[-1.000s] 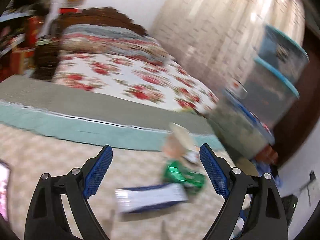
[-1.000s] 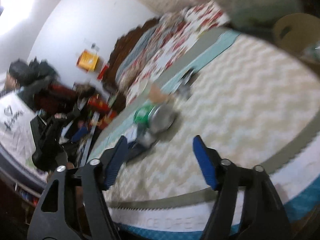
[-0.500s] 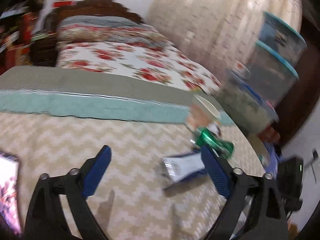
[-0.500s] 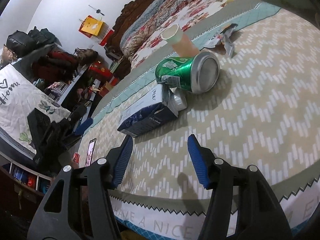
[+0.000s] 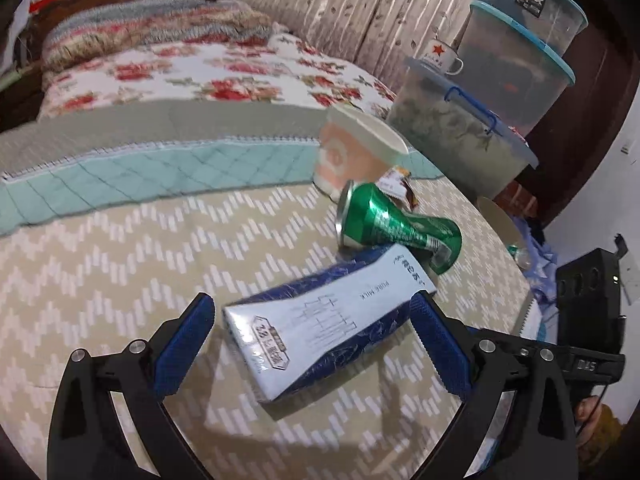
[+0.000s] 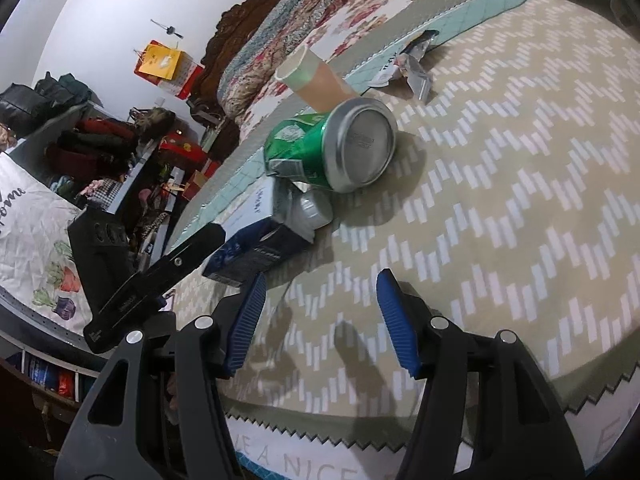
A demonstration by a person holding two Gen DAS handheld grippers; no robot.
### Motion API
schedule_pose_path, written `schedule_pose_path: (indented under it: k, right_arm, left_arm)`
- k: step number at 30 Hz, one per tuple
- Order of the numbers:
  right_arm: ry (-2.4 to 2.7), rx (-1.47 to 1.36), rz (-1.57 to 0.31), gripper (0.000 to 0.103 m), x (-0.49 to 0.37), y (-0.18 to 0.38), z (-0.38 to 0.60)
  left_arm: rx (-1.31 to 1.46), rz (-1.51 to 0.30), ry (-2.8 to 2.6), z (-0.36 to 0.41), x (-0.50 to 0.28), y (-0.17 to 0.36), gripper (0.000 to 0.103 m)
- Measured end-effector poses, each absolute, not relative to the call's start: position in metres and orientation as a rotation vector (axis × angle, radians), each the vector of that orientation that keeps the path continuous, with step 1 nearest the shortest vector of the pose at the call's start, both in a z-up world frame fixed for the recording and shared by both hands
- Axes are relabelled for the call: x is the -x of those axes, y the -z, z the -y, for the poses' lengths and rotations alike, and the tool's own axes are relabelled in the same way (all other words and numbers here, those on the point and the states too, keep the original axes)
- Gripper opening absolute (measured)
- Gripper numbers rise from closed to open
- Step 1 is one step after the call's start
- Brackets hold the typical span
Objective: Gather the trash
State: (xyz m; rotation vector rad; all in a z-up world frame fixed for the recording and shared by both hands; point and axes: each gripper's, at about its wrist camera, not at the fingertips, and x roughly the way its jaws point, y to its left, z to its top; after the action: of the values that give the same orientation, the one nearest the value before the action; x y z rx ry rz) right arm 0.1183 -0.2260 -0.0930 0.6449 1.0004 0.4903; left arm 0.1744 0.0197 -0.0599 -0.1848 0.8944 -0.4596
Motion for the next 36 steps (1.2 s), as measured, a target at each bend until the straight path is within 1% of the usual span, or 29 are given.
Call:
schedule_pose_path:
  k: [8,17,21,28,29,30,31,33,36]
  right_arm:
    - [-0.469,-0.566,-0.988,0.060,-0.133,0.091,0.215]
    - [-0.479,-0.546,-0.980,0.060,-0.135,0.090,0.207]
    - [-0.474,-0.560,-0.976,0.060,-0.131,0.092,0.207]
    - [-0.437,-0.596,-0.961,0.060,-0.122,0.094,0.227]
    - [-0.433,-0.603,-0.959,0.061,-0.120,0.095,0.230]
    - [-0.425,-0.613,-0.957,0.061,-0.120,0.095,0.233]
    - [-0.423,-0.617,-0.956,0.061,-0.119,0.096,0.236]
    - [-0.419,-0.626,-0.954,0.062,-0.119,0.097,0.240]
    - [-0.421,-0.629,-0.952,0.061,-0.118,0.098,0.241]
  left_arm:
    - [0.125,-0.913,0.538,0.000,-0.164,0.062,0.094]
    - [0.060,-0.903,0.527,0.016,-0.129,0.059,0.094]
    - [0.050,-0.874,0.445,0.013,-0.134,0.052,0.094]
    - [-0.008,-0.910,0.391,0.026,-0.147,0.063,0.094]
    - [-0.014,-0.907,0.392,0.027,-0.147,0.063,0.092]
    - [-0.020,-0.905,0.395,0.029,-0.146,0.064,0.080]
    - [-0.024,-0.914,0.407,0.030,-0.146,0.066,0.073]
    - [-0.030,-0.917,0.396,0.031,-0.146,0.066,0.068]
    - [-0.014,-0.925,0.395,0.027,-0.143,0.066,0.064]
